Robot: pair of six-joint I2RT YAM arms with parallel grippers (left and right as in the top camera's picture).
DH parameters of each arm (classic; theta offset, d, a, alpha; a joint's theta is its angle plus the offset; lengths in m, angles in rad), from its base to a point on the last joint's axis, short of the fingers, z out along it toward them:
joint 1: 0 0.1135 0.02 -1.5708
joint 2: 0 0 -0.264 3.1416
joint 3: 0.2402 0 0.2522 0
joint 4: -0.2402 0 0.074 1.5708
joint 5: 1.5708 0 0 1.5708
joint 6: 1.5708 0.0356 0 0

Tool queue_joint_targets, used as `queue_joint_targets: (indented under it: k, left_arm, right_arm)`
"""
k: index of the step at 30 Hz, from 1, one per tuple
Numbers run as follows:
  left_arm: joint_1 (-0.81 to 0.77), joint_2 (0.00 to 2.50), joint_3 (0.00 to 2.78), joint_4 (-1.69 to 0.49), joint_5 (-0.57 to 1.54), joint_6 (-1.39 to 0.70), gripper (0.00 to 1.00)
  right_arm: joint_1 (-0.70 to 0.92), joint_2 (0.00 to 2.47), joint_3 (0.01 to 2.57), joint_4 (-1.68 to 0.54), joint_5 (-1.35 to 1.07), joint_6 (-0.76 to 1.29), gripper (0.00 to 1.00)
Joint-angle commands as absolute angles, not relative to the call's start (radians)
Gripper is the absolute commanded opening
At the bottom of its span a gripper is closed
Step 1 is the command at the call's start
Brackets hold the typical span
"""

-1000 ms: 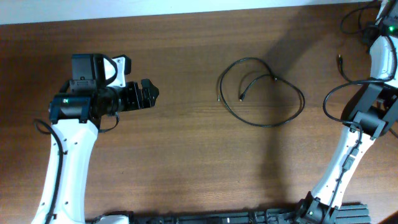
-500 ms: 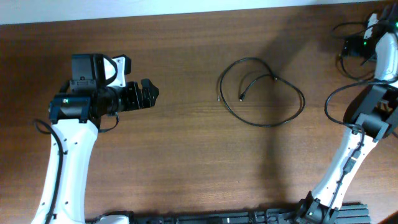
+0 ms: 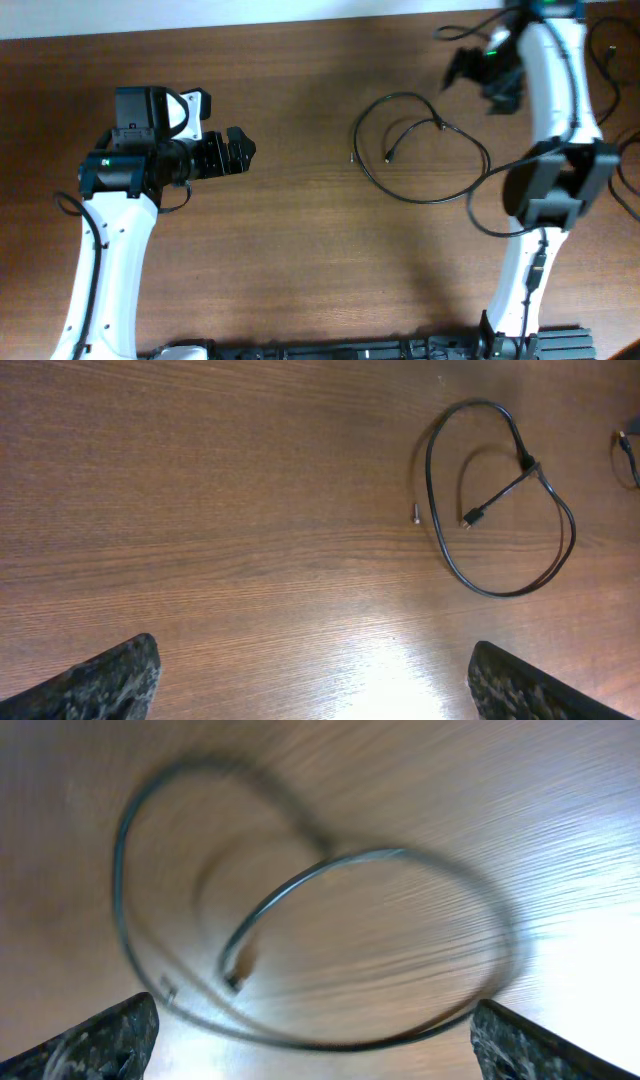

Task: Untangle cables
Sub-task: 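Reach the right gripper back to the last cable at center, then grasp the last black cable with the right gripper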

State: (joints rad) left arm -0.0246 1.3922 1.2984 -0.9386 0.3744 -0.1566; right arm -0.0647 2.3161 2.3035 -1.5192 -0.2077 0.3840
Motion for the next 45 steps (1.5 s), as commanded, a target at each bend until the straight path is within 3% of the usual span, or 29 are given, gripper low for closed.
queue_joint_targets:
  k: [1, 8, 11, 13, 14, 15, 20, 24, 25, 27, 28, 31, 32, 43, 44, 45]
  left_arm:
    - [-0.027, 1.375, 1.310, -0.937, 0.377, -0.140, 0.99]
    - [-0.028, 1.375, 1.310, -0.937, 0.377, -0.140, 0.99]
    - [-0.028, 1.375, 1.310, -0.937, 0.377, -0.140, 0.99]
    - [-0.028, 1.375, 1.310, -0.937, 0.377, -0.140, 0.99]
    - [-0.028, 1.375, 1.310, -0.937, 0.377, -0.140, 0.99]
    - [-0.028, 1.375, 1.310, -0.937, 0.377, -0.140, 0.99]
    - [-0.028, 1.375, 1.310, -0.937, 0.377, -0.140, 0.99]
    - [-0.028, 1.375, 1.310, -0.937, 0.377, -0.140, 0.99]
    - [-0.028, 1.375, 1.310, -0.937, 0.377, -0.140, 0.99]
    - [-0.028, 1.375, 1.310, -0.937, 0.377, -0.140, 0.99]
    - [-0.028, 1.375, 1.310, -0.937, 0.377, -0.140, 0.99]
    - [-0.028, 1.375, 1.310, -0.937, 0.377, -0.140, 0.99]
    - [-0.028, 1.375, 1.310, -0.937, 0.377, -0.140, 0.99]
    - [-0.028, 1.375, 1.310, -0.937, 0.377, -0.140, 0.99]
    - [-0.028, 1.375, 1.310, -0.937, 0.377, -0.140, 0.99]
    - [-0.028, 1.375, 1.310, -0.937, 0.377, -0.140, 0.99]
  right_arm:
    - [0.076, 2.312, 2.218, -1.493, -0.220, 0.394, 0.99]
    - [0.256, 2.312, 1.976, -1.289, -0.046, 0.411, 0.99]
    - [0.251, 2.312, 1.906, -1.188, -0.012, 0.579, 0.97]
    - [0.252, 2.312, 1.883, -1.140, -0.018, 0.582, 0.58]
    - [0.251, 2.312, 1.883, -1.148, -0.023, 0.581, 0.11]
    - [0.251, 2.311, 1.885, -1.152, -0.049, 0.554, 0.04]
    - [0.263, 2.288, 2.070, -1.297, -0.174, 0.261, 0.04]
    - [0.334, 2.290, 2.067, -1.304, -0.176, 0.235, 0.05]
    - [0.362, 2.297, 2.059, -1.290, -0.171, 0.234, 0.13]
    - [0.421, 2.304, 2.008, -1.199, -0.117, 0.214, 0.19]
    - [0.441, 2.304, 1.983, -1.161, -0.082, 0.214, 0.27]
    - [0.461, 2.312, 1.963, -1.124, -0.001, 0.216, 0.92]
    - [0.460, 2.312, 1.963, -1.124, 0.014, 0.229, 0.99]
    - [0.449, 2.313, 1.813, -0.920, 0.118, 0.349, 0.99]
    - [0.450, 2.313, 1.779, -0.876, 0.118, 0.349, 0.96]
    - [0.449, 2.313, 1.763, -0.855, 0.118, 0.348, 0.80]
